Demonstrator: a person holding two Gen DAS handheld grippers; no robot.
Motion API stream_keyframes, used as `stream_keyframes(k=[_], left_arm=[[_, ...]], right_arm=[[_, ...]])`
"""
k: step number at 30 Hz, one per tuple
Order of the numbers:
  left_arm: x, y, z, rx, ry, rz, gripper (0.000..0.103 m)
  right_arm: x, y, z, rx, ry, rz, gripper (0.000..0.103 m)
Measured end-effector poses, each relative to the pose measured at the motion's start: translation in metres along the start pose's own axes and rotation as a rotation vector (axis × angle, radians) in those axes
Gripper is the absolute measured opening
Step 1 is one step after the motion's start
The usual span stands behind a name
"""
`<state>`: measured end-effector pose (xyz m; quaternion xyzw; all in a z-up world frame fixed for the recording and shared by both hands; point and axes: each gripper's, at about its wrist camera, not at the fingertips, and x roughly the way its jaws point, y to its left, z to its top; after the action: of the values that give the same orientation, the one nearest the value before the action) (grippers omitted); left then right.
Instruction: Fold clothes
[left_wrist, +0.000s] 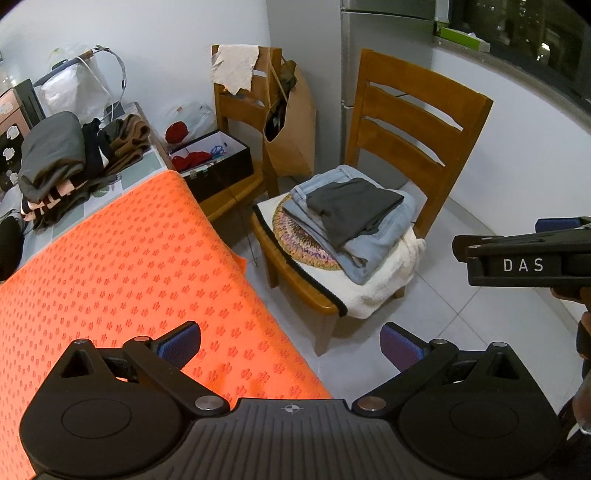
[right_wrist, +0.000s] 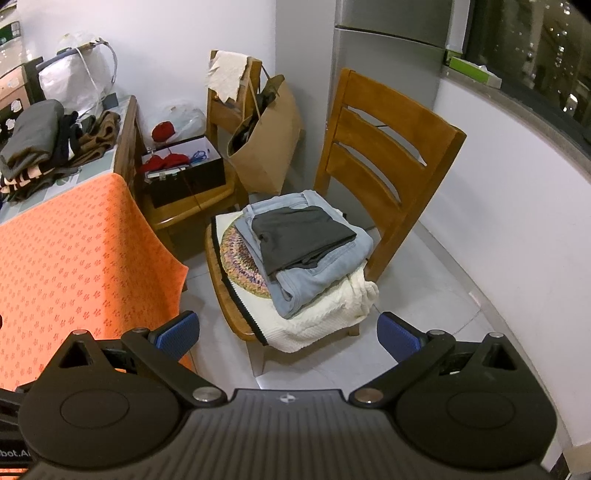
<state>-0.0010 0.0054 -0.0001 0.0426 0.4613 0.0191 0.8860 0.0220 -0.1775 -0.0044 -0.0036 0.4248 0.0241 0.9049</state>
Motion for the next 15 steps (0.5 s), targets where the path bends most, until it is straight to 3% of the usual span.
stream_keyframes(k=[15], left_arm=[[0.0074, 0.0019, 0.0025, -0.015, -0.002, -0.001, 0.103]], right_arm=[[0.0092, 0.0026, 0.0045, -0.019, 0.001, 0.001, 0.103]])
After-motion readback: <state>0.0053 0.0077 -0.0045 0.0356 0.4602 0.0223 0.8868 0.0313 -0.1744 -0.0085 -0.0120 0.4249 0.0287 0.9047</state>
